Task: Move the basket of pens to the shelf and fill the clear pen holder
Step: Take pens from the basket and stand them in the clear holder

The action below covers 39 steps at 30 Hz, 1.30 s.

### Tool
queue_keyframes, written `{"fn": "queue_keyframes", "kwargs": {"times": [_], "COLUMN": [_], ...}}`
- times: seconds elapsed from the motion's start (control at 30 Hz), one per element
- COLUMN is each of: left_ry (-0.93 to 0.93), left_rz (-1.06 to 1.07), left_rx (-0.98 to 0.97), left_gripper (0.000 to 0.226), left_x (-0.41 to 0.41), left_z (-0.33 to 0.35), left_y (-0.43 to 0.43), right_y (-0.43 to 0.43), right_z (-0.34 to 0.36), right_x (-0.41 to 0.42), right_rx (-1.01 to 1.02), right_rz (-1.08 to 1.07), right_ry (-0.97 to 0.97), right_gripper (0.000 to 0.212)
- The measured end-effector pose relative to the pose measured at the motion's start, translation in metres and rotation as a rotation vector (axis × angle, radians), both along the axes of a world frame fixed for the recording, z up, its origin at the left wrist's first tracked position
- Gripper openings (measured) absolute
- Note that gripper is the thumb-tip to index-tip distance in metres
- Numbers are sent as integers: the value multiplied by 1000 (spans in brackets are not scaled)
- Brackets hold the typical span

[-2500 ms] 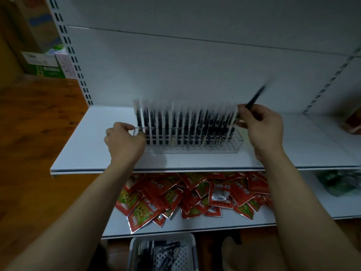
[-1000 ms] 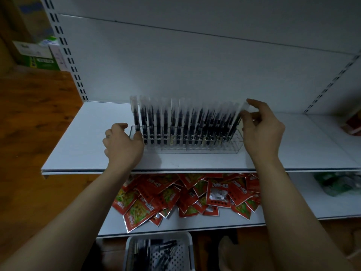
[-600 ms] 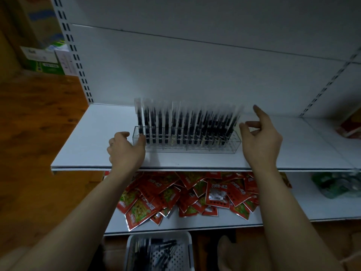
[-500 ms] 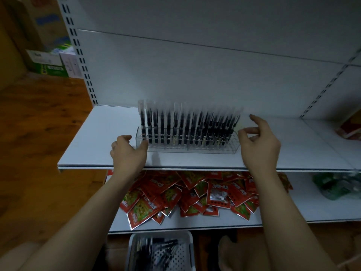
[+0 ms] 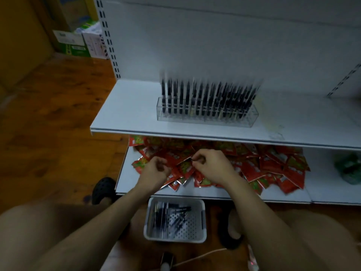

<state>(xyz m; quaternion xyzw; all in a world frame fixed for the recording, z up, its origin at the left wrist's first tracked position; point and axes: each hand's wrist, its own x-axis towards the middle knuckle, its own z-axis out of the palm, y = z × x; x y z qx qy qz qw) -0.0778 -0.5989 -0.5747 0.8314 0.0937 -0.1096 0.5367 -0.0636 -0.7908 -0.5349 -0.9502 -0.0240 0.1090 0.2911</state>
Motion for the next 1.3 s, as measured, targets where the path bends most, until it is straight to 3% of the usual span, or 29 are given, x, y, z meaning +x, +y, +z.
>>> {"fn": "queue_keyframes", "kwargs": {"times": [0.2,0.37,0.47,0.57,0.67,0.8,1.07,1.3], "left_ry": [318,464,505,572,679,818,807,724], "left_rz": [-253,-271,-235,-153,8,164,300,176], "left_rx": [331,392,391,285,140,-77,-79,-85], "left_gripper": [31,39,41,27,14,10,17,4], "left_x": [-10,3,14,18,13,-2,11,16], "left_z": [-65,-101,-125,-154,-184,-207,-221,-194], "left_y": [22,40,45,48,48,56,83,55], "right_y": [16,4,0,12,38,79,108,83], "right_z": [-76,-152,-193,-234,-268,-302,-341,-317], "right_x": [-6,-13,-17,-25,-29,-24,-21,-32], "right_rx": [-238,-437,-387,-314,-124,88,-165,185], "right_rz": [266,384,376,378,202,-22,-100,-296], "right_ry": [420,686,784,799,795,790,788,825], "right_gripper": [34,45,50,45,32,51,29,15]}}
